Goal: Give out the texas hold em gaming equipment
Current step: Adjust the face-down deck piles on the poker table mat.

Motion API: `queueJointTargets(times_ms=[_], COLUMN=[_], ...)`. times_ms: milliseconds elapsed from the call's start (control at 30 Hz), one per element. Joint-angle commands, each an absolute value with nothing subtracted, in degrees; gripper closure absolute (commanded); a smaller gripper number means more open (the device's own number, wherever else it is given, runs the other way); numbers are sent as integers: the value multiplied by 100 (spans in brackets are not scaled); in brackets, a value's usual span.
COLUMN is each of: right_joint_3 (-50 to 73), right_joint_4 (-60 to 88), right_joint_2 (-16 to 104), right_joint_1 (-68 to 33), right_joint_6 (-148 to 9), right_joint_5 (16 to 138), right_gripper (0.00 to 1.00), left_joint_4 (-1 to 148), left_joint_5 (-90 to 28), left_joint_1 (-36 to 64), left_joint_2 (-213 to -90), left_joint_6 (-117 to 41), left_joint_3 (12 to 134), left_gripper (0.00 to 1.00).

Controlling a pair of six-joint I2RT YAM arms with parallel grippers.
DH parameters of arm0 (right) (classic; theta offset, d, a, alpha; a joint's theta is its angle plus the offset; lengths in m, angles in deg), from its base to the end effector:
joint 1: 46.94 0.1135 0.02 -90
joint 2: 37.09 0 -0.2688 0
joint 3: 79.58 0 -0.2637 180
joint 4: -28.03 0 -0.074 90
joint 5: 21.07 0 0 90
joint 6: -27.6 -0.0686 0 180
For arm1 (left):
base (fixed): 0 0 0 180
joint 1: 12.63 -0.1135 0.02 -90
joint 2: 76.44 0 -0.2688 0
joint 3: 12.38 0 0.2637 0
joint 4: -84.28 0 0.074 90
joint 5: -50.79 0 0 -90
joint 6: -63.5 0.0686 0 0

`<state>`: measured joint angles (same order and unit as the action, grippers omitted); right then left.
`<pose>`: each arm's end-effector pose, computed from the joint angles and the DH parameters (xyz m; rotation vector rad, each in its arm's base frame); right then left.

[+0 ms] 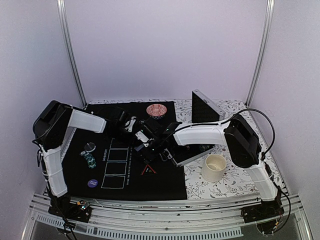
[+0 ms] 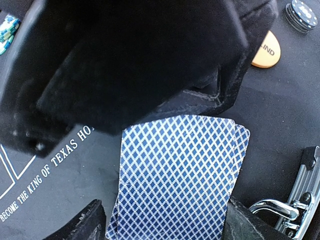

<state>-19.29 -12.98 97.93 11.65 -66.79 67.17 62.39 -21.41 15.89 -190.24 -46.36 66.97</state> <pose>0.2851 0.4628 0.1152 -1.1734 2.3195 0.3769 0.3618 -0.2205 0.0943 0.3244 2.6261 -0.7052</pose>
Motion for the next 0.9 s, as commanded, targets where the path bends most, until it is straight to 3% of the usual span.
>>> queueJointTargets(times_ms=[0,200,333,567,867], right_joint_3=[-1763,-1842,-1814,-1793,-1866], right_joint_4=[-1456,-1687,-1806,-1864,-1973], right_joint_2=[9813,9973,10010,10022,10142], right_joint_1=[1172,1172,1169,1177,1177], right_joint_6=[-6872,-7054,-7118,-7123,-7175], right_joint_5=[6489,6145,6031,6004,6028], right_gripper=[17,16,31,42,22], left_joint_4=[6365,6356,6295,6207,6079], left_joint_5=[-1630,-1679,-1712,-1725,-1884], left_joint_1=[1840,1840,1825,1708,1504], left_joint_2=[-18735,-18744,-18714,-18509,-18249], left_joint_6=[-4566,-4564,-4549,-4523,-4514], left_joint_3=[6580,6597,6632,6601,6471], left_gripper=[76,74,73,67,57])
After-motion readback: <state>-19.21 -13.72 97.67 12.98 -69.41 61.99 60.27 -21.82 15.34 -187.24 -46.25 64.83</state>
